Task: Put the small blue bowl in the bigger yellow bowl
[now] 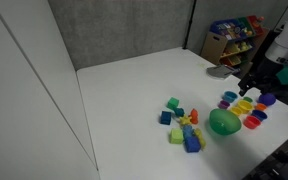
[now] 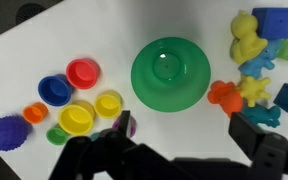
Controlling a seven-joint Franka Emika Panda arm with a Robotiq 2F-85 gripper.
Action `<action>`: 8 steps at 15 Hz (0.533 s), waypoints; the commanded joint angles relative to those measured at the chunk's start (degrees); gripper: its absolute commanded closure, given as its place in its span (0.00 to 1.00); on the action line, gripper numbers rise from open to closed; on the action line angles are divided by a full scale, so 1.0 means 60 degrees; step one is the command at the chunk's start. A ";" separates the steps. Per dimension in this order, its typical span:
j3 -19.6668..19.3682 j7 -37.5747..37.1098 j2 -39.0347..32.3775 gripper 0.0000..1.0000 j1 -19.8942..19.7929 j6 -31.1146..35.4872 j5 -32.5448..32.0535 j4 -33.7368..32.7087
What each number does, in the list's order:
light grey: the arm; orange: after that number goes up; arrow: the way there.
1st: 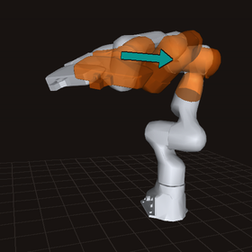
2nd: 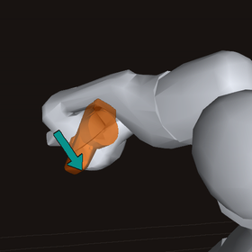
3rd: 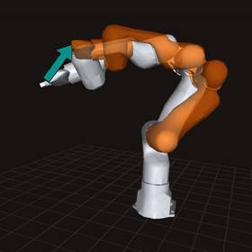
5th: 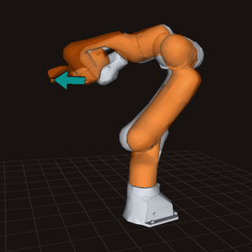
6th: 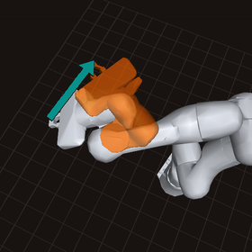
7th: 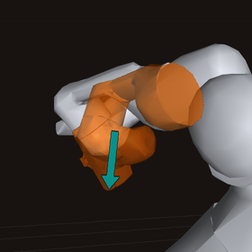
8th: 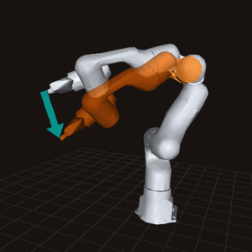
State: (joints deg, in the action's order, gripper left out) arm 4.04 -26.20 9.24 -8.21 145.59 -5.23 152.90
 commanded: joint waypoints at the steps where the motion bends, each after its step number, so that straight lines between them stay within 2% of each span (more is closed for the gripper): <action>1: -0.0795 0.0199 -0.1018 0.00 -0.0327 0.0480 -0.0185 -0.0409; 3: -0.1253 0.0513 -0.1475 0.00 -0.0382 0.0700 0.0079 -0.0559; 4: -0.1357 0.0112 -0.1384 0.00 -0.0413 0.0912 -0.0450 -0.0476; 5: -0.1349 0.0228 -0.1175 0.00 -0.0195 0.0710 -0.0122 -0.0265; 8: -0.1543 0.0234 -0.1388 0.00 -0.0228 0.0905 -0.0245 -0.0364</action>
State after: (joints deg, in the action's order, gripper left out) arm -4.12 -24.81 0.88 -10.66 151.14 -6.69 150.76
